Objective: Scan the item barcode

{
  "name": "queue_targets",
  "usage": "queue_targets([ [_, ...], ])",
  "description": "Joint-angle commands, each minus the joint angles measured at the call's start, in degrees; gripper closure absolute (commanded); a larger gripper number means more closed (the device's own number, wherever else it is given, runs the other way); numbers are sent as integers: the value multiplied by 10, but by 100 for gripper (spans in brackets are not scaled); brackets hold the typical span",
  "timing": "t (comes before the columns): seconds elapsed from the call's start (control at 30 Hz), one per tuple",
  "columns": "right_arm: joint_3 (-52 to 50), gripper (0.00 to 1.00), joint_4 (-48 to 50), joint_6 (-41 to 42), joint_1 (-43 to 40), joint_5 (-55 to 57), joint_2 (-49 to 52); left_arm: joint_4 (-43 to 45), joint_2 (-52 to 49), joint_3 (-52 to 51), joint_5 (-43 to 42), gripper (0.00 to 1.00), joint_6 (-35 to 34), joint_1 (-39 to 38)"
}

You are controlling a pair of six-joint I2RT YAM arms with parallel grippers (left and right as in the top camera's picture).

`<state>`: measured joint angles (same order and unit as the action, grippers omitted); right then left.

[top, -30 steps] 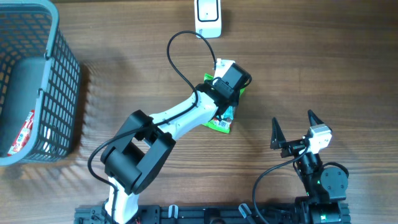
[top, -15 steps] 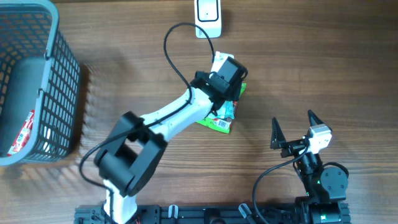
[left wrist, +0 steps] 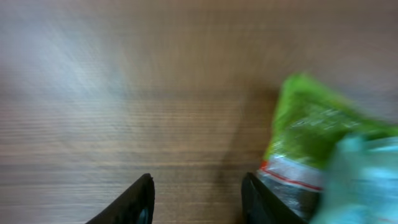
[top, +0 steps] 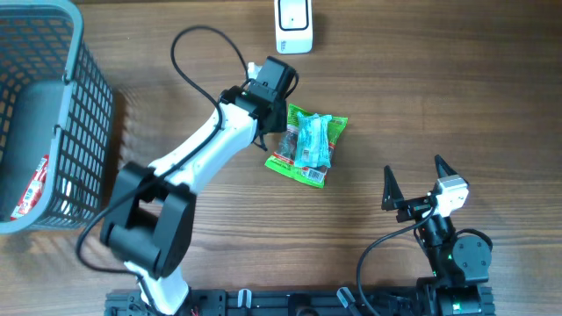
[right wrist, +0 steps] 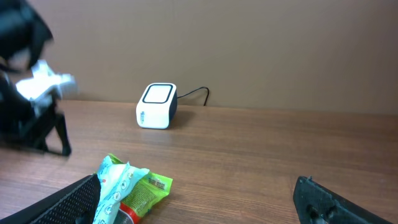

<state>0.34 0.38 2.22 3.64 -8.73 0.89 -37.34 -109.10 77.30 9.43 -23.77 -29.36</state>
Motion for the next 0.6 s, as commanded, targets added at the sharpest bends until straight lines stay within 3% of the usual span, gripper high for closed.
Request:
queue_targets([
  [0.0,0,0,2,-7,-3,3,-3,2,-45,-30,-76,59,-7,2],
  [0.3,0,0,2,-7,-3,3,-3,-18,-45,-31,-196,54,-7,-10],
  [0.57,0,0,2,-7,-3,3,-3,-60,6,2,-117,36,-5,21],
])
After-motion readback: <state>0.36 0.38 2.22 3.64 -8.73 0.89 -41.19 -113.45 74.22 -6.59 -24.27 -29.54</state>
